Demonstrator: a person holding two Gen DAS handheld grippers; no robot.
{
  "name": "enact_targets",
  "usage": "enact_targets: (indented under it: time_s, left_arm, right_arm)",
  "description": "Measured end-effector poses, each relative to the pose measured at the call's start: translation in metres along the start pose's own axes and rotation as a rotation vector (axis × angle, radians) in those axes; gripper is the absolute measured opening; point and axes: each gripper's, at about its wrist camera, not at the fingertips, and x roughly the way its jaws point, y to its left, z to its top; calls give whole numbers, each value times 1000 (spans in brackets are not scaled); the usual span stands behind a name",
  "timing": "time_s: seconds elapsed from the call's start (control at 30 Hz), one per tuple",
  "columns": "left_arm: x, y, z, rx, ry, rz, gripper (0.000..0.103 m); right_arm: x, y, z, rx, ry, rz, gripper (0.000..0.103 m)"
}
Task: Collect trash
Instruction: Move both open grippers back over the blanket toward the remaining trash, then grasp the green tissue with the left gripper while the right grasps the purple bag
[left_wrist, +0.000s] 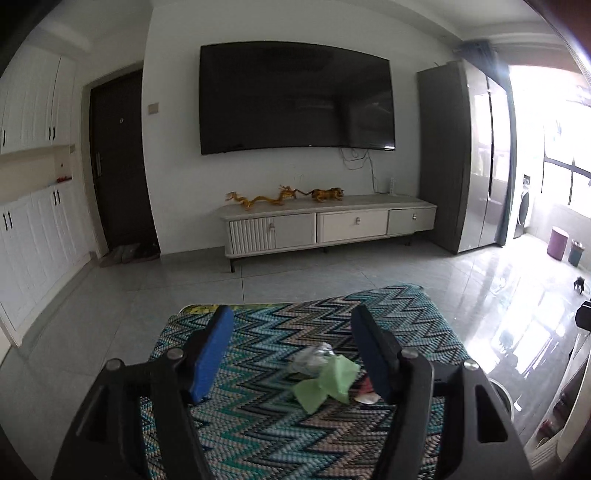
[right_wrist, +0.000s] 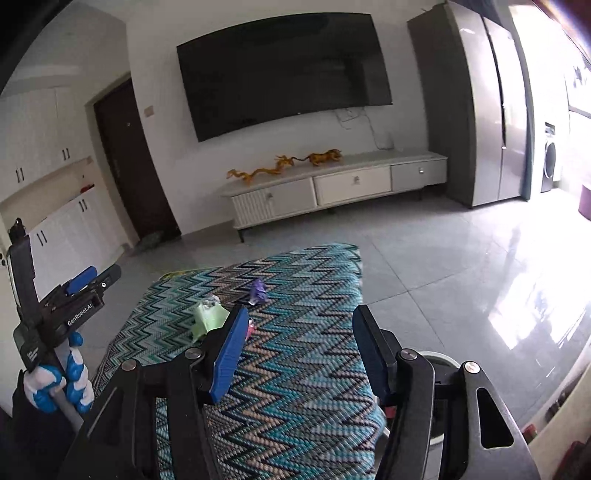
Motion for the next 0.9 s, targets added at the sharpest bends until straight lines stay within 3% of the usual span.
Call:
enact_targets:
  time_s: [0.13, 0.4, 0.6, 0.7, 0.9]
  left_arm:
    - [21, 15, -6, -26, 33, -29, 65]
    - [96, -3, -54, -16, 212, -189, 65]
    - [147, -11, -83, -34, 305, -220, 64]
    - [162, -9, -89, -51, 325, -228, 64]
    - [182, -3, -104, -84, 355, -250, 64]
  right_arm:
    - [27, 11, 10, -17, 28, 19, 58]
    - [106, 26, 14, -52, 117, 40, 62]
    - [180, 30, 10, -71, 191, 79, 63]
    - [215, 32, 7, -59, 221, 109, 71]
    - [277, 44, -3, -50, 264, 167, 71]
